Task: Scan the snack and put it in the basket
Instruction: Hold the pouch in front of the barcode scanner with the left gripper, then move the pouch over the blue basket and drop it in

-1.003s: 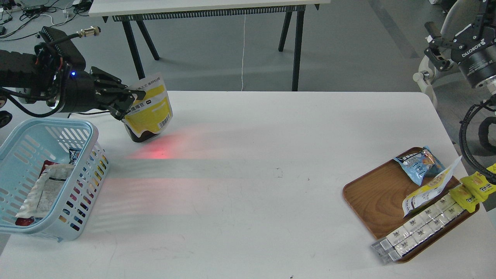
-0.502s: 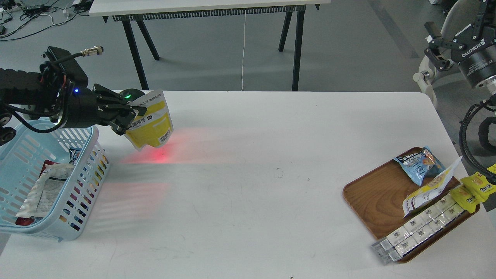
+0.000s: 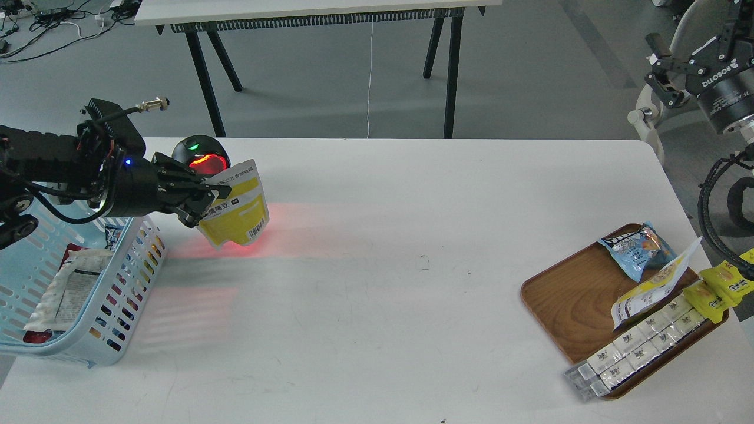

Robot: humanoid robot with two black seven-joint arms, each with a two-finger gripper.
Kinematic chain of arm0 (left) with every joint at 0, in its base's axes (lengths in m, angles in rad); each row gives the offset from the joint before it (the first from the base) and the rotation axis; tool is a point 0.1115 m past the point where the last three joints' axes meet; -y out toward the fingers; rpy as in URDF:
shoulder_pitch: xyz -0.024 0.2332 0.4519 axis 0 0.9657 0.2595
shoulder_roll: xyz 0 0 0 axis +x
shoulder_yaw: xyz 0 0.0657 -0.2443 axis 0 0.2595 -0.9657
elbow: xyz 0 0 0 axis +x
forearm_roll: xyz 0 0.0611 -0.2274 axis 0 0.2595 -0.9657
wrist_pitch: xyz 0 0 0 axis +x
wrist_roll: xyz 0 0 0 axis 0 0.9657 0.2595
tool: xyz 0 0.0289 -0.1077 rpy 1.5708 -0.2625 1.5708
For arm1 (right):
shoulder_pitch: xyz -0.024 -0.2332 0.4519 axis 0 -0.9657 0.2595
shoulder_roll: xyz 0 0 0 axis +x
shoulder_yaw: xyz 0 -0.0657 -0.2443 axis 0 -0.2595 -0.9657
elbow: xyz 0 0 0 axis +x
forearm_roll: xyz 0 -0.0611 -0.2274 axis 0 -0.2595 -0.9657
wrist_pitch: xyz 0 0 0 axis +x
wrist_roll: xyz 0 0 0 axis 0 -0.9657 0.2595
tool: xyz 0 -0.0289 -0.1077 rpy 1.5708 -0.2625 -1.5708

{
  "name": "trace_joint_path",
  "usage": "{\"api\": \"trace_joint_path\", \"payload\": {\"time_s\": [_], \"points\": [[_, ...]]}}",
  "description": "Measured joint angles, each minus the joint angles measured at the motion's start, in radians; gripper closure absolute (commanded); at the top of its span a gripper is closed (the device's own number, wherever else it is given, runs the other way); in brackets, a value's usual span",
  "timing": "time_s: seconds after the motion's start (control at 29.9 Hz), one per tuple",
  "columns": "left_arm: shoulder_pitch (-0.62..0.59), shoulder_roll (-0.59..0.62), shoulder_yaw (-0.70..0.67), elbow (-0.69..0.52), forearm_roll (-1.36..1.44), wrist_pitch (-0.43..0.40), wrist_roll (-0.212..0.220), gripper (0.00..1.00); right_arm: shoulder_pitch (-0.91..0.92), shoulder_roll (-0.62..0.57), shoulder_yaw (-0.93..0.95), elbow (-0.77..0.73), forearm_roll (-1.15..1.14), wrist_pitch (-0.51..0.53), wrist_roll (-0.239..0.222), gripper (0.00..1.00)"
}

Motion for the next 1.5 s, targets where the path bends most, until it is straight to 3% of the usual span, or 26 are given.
{"api": "trace_joint_path", "payload": {"time_s": [0.3,0.97,1.5], "points": [[0.001,0.149,-0.106,-0.075,-0.005,-0.011,0.000,1.00,0.000,0.001,0.003,0.002,0.000,0.000,0.000,0.01],[-0.001,0.478,-0.189,-0.168,-0.034,-0.010,0.000,1.00,0.000,0.005,0.005,0.000,0.000,0.000,0.000,0.01],[0.000,0.661,-0.075,-0.188,-0.044,-0.059,0.000,1.00,0.000,0.007,0.007,-0.001,0.000,0.000,0.000,0.01]]}}
